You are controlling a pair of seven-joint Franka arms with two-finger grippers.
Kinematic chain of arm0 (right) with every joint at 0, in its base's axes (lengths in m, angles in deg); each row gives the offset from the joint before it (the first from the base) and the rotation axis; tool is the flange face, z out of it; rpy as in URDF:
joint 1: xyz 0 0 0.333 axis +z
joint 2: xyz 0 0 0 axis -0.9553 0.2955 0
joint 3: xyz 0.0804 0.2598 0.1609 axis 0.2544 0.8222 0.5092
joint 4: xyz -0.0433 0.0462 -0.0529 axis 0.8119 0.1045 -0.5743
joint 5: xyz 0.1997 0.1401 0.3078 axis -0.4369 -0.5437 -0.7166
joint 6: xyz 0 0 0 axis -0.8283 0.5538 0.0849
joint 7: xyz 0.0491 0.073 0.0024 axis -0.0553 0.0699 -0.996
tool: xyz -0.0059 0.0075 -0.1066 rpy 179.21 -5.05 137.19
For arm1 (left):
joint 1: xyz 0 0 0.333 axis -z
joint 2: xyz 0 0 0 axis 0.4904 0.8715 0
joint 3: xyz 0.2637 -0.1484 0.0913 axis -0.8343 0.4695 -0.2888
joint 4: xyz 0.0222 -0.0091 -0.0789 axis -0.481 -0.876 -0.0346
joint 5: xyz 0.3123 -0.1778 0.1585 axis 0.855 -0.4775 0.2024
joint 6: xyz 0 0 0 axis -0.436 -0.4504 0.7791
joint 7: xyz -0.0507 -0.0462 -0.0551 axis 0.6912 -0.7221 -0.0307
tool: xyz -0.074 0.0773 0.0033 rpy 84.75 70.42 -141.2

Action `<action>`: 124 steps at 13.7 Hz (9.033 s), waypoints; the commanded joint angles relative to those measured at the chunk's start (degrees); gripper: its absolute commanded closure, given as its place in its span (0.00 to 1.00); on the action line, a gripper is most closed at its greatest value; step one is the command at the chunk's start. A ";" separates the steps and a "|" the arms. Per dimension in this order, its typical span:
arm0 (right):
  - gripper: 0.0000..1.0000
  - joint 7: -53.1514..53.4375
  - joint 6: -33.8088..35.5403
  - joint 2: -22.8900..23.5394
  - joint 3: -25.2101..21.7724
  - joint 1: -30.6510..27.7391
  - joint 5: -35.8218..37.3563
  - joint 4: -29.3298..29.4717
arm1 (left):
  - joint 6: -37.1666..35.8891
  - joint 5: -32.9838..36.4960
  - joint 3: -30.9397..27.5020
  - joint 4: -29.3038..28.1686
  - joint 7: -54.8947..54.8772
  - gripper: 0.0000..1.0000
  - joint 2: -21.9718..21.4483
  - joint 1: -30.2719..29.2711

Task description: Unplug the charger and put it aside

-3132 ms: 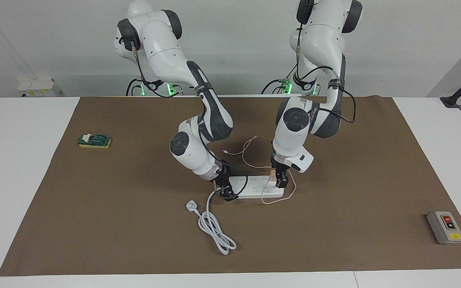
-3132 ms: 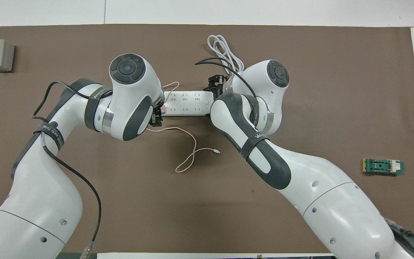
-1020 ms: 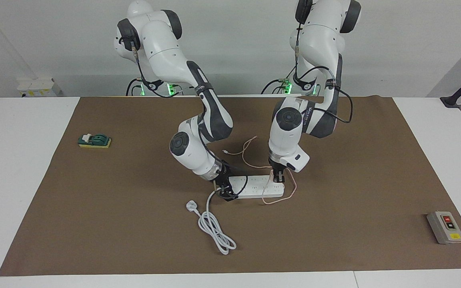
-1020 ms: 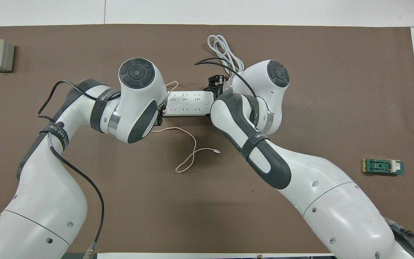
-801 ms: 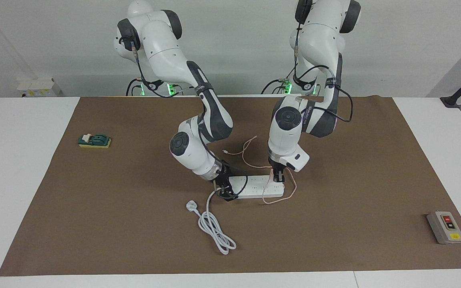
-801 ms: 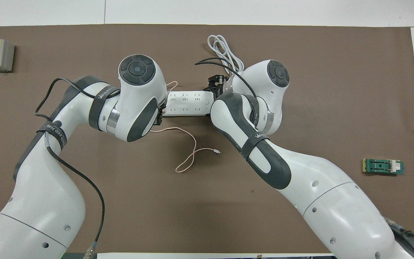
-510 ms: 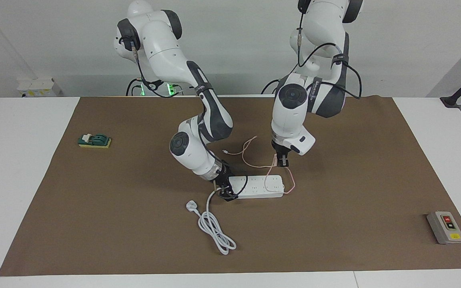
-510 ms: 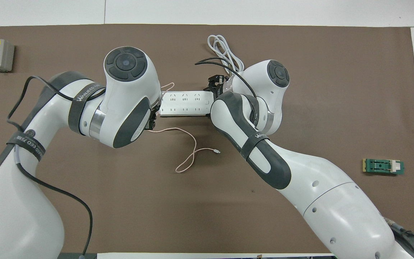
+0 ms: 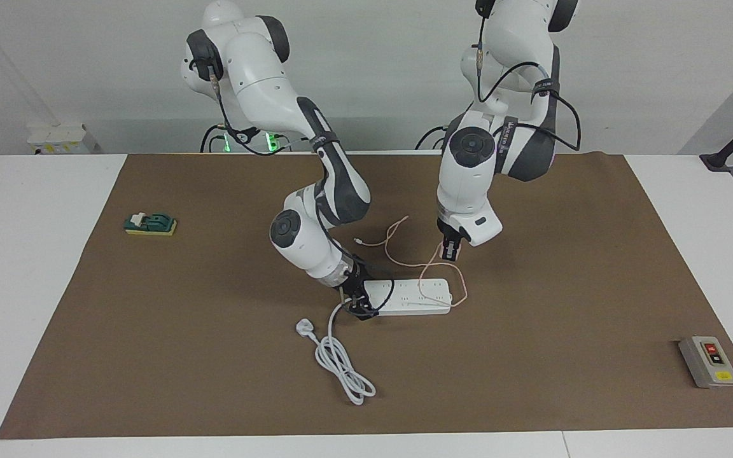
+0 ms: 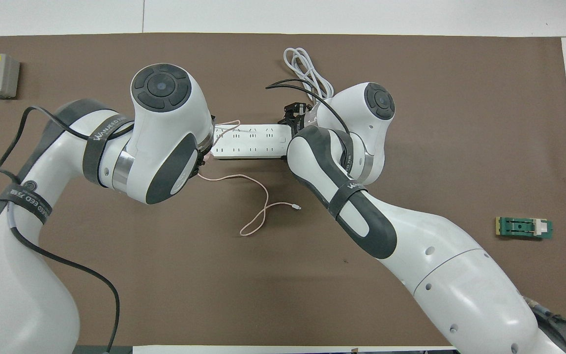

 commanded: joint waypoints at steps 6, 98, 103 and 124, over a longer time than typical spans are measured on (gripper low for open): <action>0.00 0.15 1.42 -1.29 -0.13 0.04 -1.32 1.01 | 1.44 0.01 0.02 -1.61 -31.62 1.00 -2.43 -6.99; 0.00 -90.20 49.15 -47.43 -0.84 -27.48 40.43 -7.34 | -22.65 -4.29 -0.76 5.77 -82.63 0.00 -19.66 -24.68; 0.00 -90.20 49.15 -47.43 -0.84 -27.48 40.35 -7.34 | -23.09 -4.29 -0.06 5.24 -85.36 0.00 -19.74 -24.67; 0.00 -90.28 48.97 -47.43 -0.75 -27.30 39.55 -7.25 | -24.76 -4.38 -1.03 4.01 -92.82 0.00 -19.92 -23.70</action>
